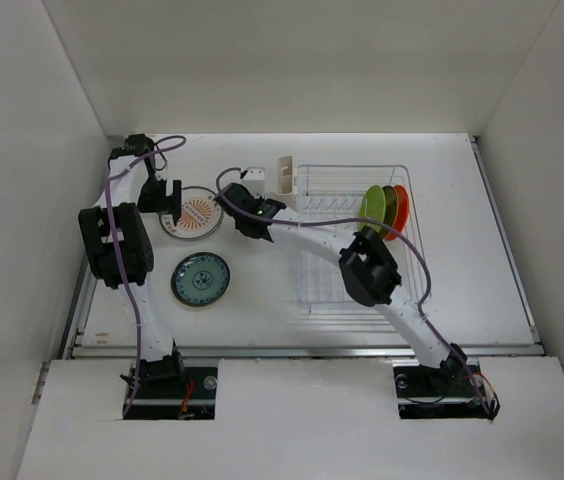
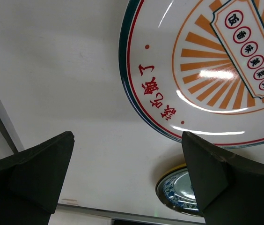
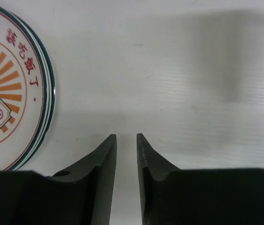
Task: Unload the plates from the dish rack
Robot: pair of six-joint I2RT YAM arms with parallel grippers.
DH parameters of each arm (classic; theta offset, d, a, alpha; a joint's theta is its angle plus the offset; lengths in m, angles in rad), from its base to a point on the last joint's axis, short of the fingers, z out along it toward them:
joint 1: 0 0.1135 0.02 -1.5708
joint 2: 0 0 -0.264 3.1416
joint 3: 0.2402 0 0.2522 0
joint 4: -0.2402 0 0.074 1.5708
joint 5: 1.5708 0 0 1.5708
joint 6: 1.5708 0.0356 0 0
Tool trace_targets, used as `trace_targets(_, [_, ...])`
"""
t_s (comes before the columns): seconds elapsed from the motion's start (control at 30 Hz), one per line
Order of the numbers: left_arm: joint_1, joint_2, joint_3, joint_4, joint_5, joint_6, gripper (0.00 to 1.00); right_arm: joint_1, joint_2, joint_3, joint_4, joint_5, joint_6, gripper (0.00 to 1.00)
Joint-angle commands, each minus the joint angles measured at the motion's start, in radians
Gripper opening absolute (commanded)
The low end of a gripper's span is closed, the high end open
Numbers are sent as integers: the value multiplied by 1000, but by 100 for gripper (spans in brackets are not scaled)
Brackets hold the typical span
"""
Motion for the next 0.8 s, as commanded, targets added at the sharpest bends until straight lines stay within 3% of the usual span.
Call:
trace_targets(0.0, [4, -123, -5, -28, 2, -1, 100, 20, -251, -31, -38, 148, -10, 31])
trace_targets(0.03, [4, -137, -5, -28, 2, 10, 100, 20, -317, -31, -70, 148, -28, 33])
trace_targets(0.07, [4, -169, -5, -39, 2, 10, 100, 33, -350, -40, -91, 148, -66, 47])
trace_targets(0.2, [4, -266, -31, -50, -22, 20, 100, 33, -514, -68, -227, 130, -81, 83])
trace_targets(0.23, [4, -290, -43, -50, -22, 20, 100, 7, -548, -101, -255, 96, -81, 86])
trace_targets(0.33, [15, -386, -114, -39, -71, 30, 100, -82, -693, -176, -364, 35, -23, 86])
trace_targets(0.4, [27, -433, -155, -30, -97, 39, 100, -133, -837, -319, -373, 22, 22, 86])
trace_targets(0.5, [39, -518, -241, -8, -122, 60, 100, -255, -988, -506, -352, 22, 42, 75])
trace_targets(0.67, [39, -591, -323, -8, -122, 70, 100, -335, -974, -552, -398, 10, 8, 50])
trace_targets(0.77, [39, -620, -347, -18, -111, 88, 100, -386, -939, -594, -385, -28, -1, 50])
